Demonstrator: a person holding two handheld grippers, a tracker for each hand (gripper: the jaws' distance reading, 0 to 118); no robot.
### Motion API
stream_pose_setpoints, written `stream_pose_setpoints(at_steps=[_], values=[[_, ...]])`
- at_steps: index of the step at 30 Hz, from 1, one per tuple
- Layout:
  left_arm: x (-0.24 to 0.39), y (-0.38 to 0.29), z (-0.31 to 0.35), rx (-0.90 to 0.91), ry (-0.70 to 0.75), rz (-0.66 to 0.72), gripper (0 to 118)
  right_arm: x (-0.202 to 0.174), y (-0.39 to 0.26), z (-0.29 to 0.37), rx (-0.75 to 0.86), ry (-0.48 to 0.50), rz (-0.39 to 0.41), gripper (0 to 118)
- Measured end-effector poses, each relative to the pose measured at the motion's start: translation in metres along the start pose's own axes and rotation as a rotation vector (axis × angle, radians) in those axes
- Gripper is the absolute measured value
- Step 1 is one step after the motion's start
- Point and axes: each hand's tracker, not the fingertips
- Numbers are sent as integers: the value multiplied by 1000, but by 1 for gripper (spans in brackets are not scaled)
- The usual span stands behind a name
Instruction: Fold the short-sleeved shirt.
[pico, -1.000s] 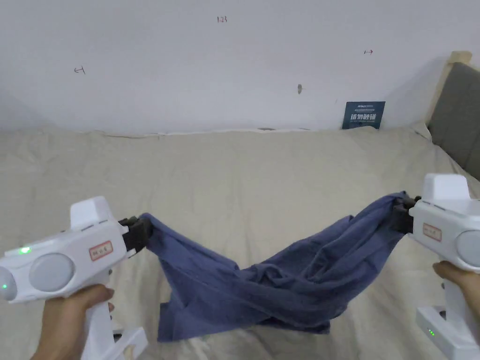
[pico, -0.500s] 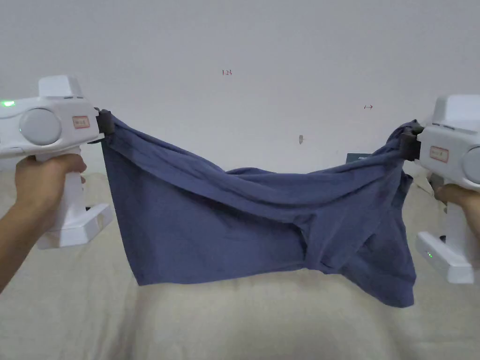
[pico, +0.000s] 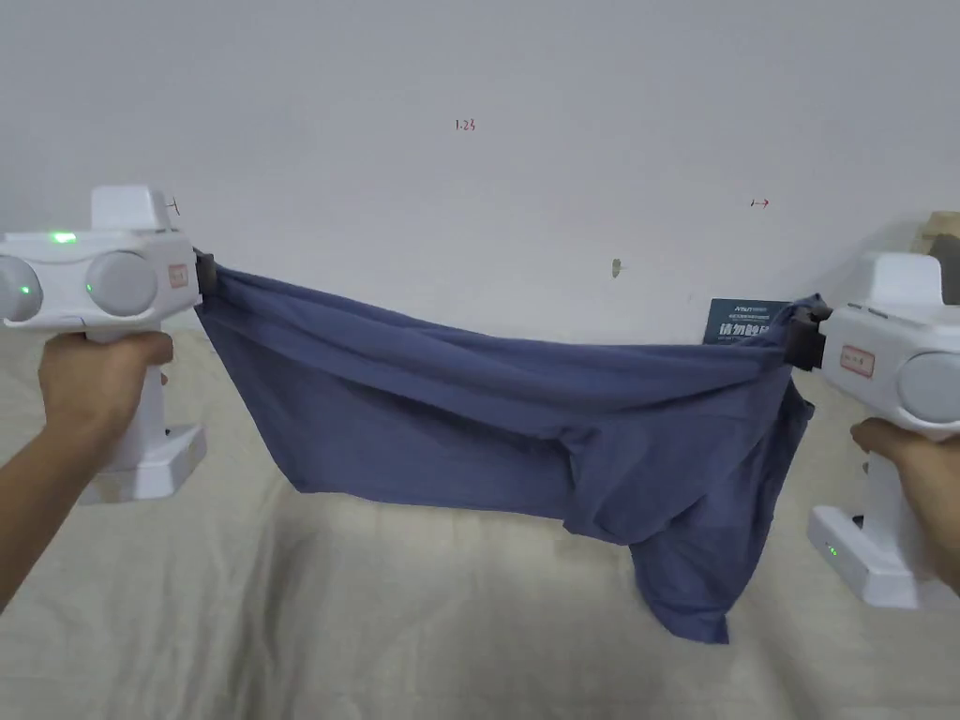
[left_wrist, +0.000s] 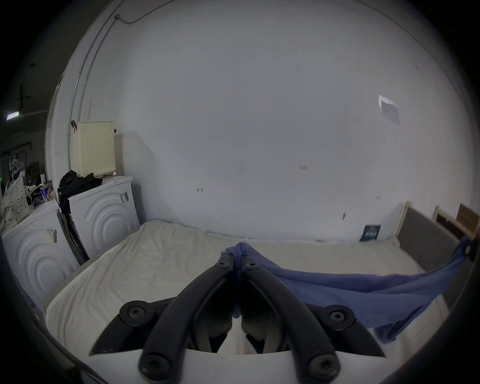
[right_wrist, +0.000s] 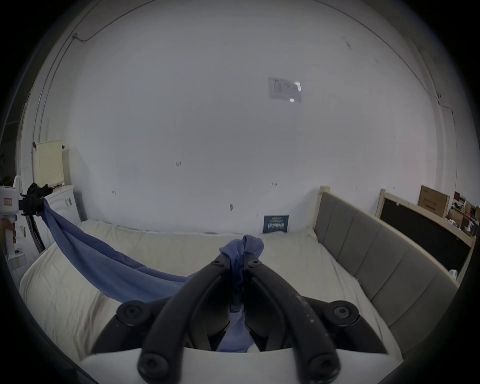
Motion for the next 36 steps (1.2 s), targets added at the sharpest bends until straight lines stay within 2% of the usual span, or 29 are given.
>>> stream_pose_setpoints(at_steps=[5,9,11,22,30,36], values=[[-11,-60,-8,-88,1,-31,5,-15,-52,-7,-89,12,-35,10],[-26,-115,9,-181,-8,-35,5,-22,-102,1,-167,19,-28,10],[-37,-145,23,-236,-12,-28,5,-22,-128,13,-203,23,-51,10],[-91,-304,143,-489,1,39,4,-5,-255,130,-383,12,-135,10],[-118,-361,216,-569,16,72,4,12,-326,201,-500,-52,-235,10],[-128,-388,226,-678,44,41,4,16,-368,207,-667,-88,-271,10]])
